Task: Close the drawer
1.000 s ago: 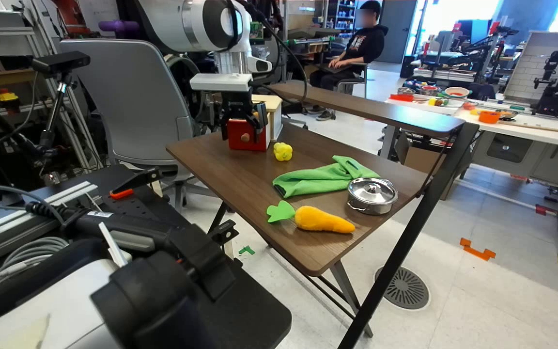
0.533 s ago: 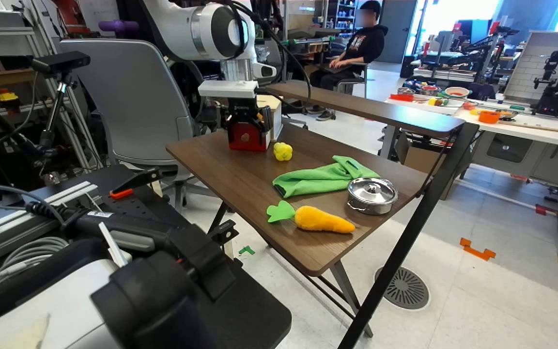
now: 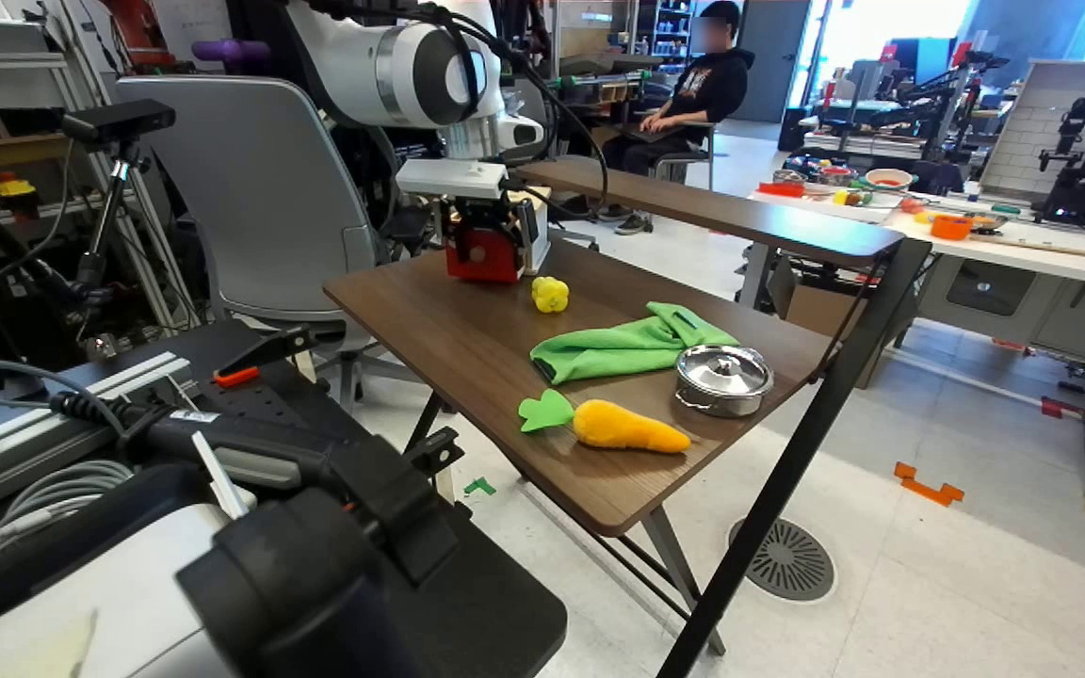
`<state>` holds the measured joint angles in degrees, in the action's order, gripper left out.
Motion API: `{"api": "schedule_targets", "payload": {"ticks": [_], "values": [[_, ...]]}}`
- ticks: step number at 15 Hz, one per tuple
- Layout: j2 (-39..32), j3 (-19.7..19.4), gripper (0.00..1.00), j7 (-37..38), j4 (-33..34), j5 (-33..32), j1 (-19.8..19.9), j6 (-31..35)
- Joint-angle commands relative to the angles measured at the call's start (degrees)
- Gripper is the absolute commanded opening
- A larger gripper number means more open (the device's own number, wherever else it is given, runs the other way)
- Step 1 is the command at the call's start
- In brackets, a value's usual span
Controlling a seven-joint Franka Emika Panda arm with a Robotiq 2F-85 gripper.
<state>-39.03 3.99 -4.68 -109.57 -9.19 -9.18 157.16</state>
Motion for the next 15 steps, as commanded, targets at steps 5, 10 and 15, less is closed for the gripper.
{"api": "schedule_targets", "payload": {"ticks": [5,10,15], "values": [[-1.6,0.7,1.00,1.1,1.5,3.1,1.1,4.8],[-4.0,-1.3,1.00,3.1,3.0,3.2,-0.2,7.5],[-5.7,-1.5,1.00,4.3,4.4,3.5,-0.3,8.6]]}}
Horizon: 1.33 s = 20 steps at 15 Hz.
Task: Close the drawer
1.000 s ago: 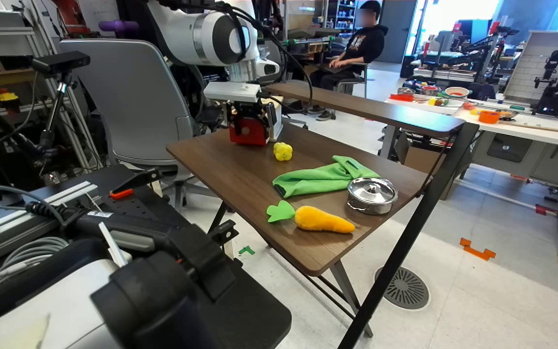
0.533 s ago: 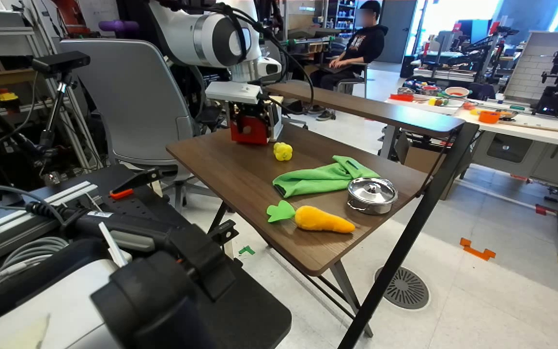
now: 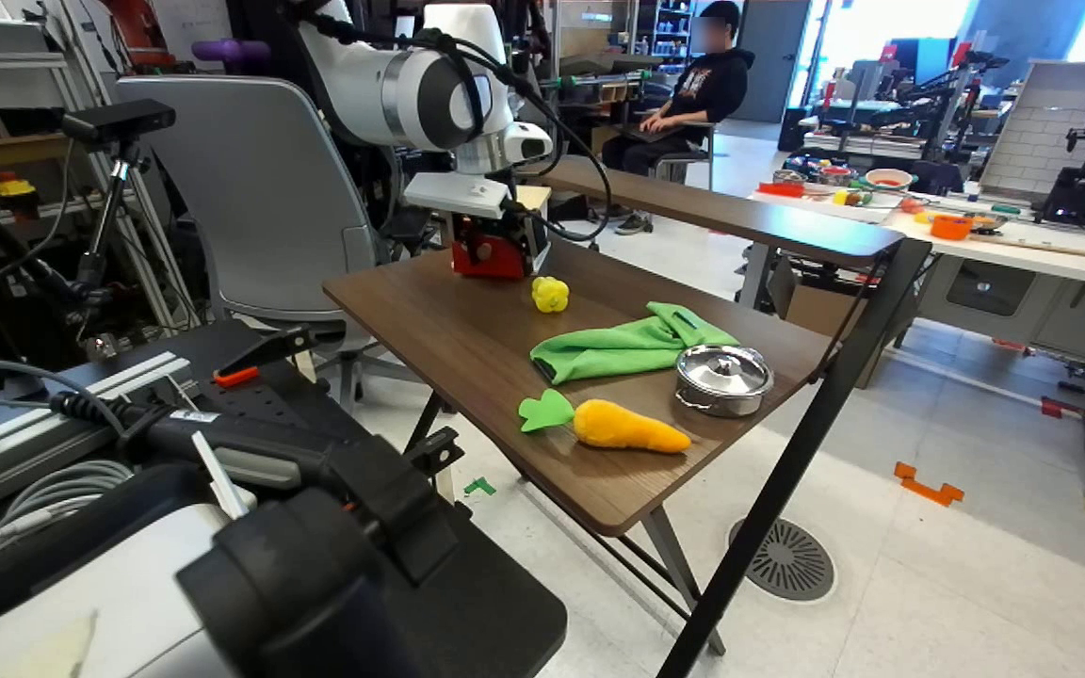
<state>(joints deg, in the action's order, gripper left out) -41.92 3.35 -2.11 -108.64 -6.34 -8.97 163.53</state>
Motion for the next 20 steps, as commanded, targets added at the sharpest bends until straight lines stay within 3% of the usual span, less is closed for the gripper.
{"api": "schedule_targets", "payload": {"ticks": [1,10,20], "values": [[-3.0,-1.0,1.00,2.0,3.7,0.6,-0.7,2.4],[-4.9,-3.1,1.00,5.3,6.1,0.5,-2.8,5.7],[-3.8,-2.6,1.00,5.9,5.5,1.0,-2.7,3.1]]}}
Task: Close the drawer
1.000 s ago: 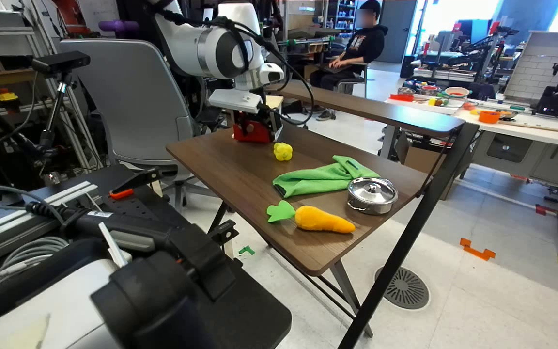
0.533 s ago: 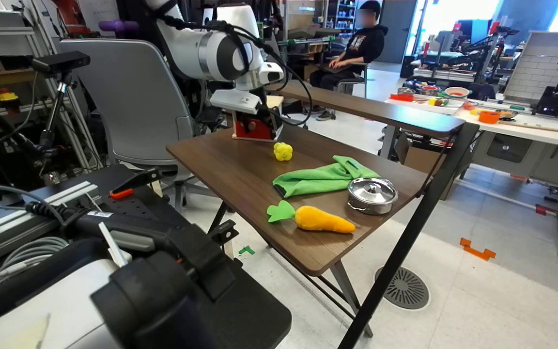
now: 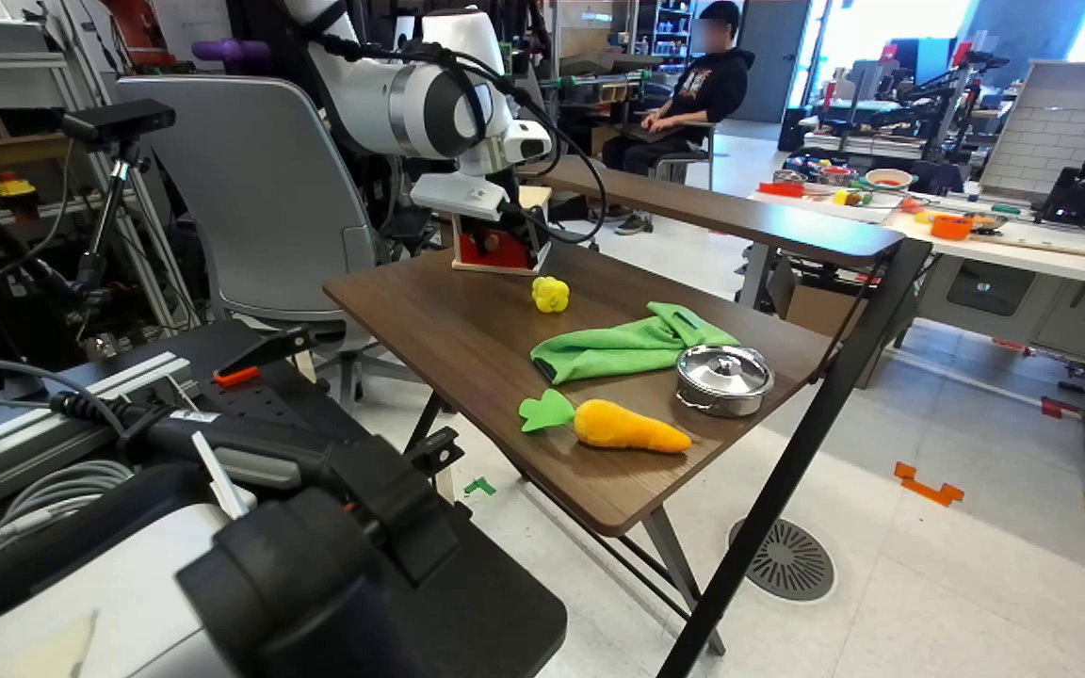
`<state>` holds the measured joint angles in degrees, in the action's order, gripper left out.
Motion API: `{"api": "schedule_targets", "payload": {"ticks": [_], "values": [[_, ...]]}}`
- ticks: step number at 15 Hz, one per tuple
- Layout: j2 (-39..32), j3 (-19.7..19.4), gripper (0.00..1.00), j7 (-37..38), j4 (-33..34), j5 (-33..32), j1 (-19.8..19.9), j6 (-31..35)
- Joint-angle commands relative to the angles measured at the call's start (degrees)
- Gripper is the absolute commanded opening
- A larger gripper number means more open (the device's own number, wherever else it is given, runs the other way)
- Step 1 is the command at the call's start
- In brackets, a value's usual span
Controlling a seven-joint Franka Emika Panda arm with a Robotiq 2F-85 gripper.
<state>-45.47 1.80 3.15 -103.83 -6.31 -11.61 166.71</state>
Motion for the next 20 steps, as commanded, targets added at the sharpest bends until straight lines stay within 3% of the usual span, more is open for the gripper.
{"api": "schedule_targets", "payload": {"ticks": [1,10,19,20], "values": [[0.4,-1.0,1.00,0.6,0.0,1.0,0.0,-1.2],[8.1,-1.4,1.00,5.1,-6.0,2.0,-0.4,-15.4],[14.4,0.6,1.00,3.6,-11.5,3.1,2.1,-19.0],[11.4,-0.6,1.00,4.9,-9.0,1.8,1.0,-17.6]]}}
